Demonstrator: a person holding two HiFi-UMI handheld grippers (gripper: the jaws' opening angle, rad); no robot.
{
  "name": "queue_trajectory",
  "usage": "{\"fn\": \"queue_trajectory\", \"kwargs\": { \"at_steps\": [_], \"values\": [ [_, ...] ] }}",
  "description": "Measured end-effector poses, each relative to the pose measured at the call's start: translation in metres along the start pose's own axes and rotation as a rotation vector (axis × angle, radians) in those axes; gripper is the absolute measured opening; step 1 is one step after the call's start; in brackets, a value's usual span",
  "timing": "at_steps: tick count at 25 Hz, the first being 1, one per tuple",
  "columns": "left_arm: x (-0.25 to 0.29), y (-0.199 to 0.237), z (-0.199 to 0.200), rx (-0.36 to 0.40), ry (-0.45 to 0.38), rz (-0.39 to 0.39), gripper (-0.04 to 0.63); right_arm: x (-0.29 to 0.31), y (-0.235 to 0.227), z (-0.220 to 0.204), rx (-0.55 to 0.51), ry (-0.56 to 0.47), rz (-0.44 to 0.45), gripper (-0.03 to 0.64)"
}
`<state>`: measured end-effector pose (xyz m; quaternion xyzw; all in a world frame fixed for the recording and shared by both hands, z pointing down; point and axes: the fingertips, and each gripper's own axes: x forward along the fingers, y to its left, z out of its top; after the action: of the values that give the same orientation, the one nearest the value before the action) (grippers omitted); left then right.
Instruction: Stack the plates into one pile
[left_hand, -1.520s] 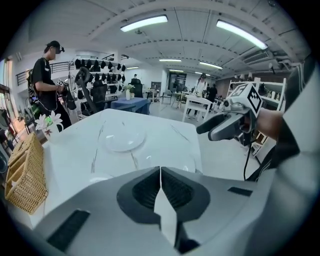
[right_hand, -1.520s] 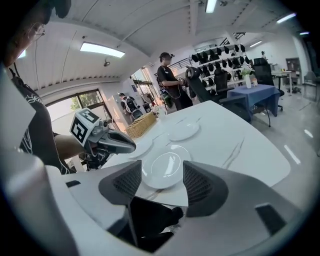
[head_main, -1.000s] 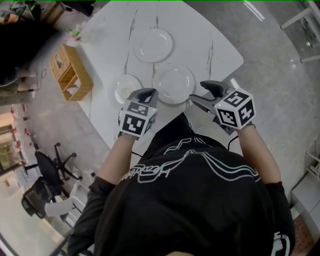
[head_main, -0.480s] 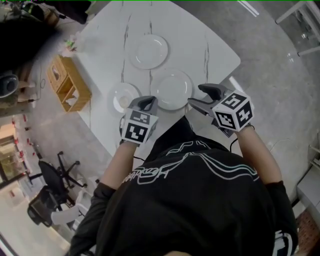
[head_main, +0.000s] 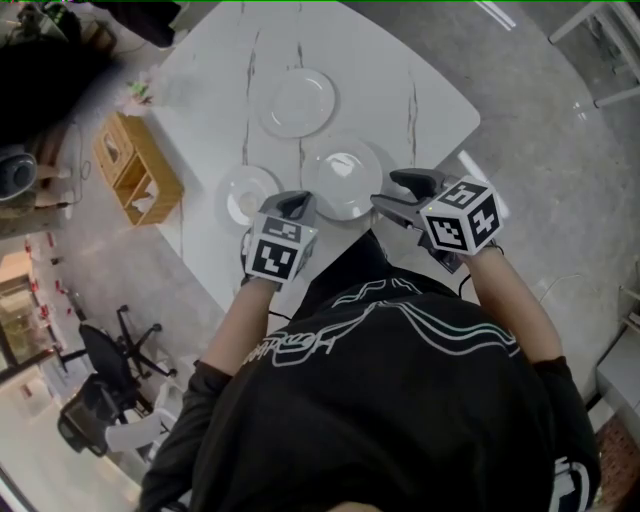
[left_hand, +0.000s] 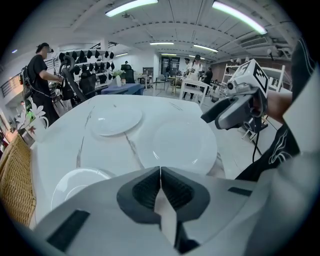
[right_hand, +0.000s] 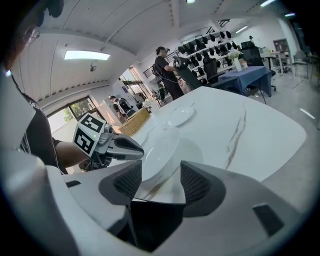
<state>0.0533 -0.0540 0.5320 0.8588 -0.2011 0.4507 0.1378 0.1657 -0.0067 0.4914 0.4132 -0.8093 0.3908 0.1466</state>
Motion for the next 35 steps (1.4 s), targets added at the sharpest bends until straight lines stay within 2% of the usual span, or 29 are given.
{"fn": "queue_trajectory", "kwargs": {
  "at_steps": [9,14,16,30,35],
  "values": [
    [0.001,0.000,-0.001,-0.014,-0.009,-0.018,0.028,0.016,0.004,0.000,0.120,-0.008,0.049,0.222],
    [0.001,0.000,-0.002,-0.015,-0.010,-0.029,0.028,0.022,0.003,-0.002,0.179,0.002,0.049,0.160],
    [0.001,0.000,-0.002,-0.016,-0.010,-0.037,0.028,0.023,0.002,-0.002,0.203,0.000,0.049,0.106],
    [-0.004,-0.002,-0.002,-0.044,-0.009,-0.094,0.028,0.020,-0.002,0.009,0.492,-0.082,0.139,0.040],
    [-0.012,0.005,0.001,-0.076,-0.033,-0.106,0.028,0.020,-0.001,0.020,0.536,-0.105,0.159,0.040]
  ]
}}
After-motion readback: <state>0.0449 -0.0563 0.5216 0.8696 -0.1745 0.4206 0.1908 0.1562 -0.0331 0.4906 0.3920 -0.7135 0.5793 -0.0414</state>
